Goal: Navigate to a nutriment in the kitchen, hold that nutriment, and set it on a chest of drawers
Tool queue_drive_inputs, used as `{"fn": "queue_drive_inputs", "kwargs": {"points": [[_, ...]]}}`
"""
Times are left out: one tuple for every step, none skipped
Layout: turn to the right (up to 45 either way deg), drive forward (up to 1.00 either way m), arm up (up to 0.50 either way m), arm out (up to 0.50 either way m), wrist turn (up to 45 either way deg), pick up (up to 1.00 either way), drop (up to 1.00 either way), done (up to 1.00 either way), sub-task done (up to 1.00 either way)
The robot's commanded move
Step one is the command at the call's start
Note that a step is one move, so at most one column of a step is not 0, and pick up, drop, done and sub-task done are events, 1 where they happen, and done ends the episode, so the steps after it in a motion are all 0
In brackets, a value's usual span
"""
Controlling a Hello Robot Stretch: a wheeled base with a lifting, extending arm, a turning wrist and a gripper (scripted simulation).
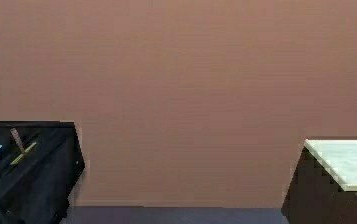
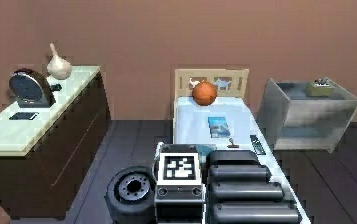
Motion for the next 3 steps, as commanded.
{"fn": "queue_drive_inputs", "kwargs": {"points": [[9.0,0.0,0.0,0.0,0.0,0.0,0.0,0.0,0.0],[0.0,0.2,0.0,0.0,0.0,0.0,0.0,0.0,0.0],[45.0,0.0,0.0,0.0,0.0,0.0,0.0,0.0,0.0]]}}
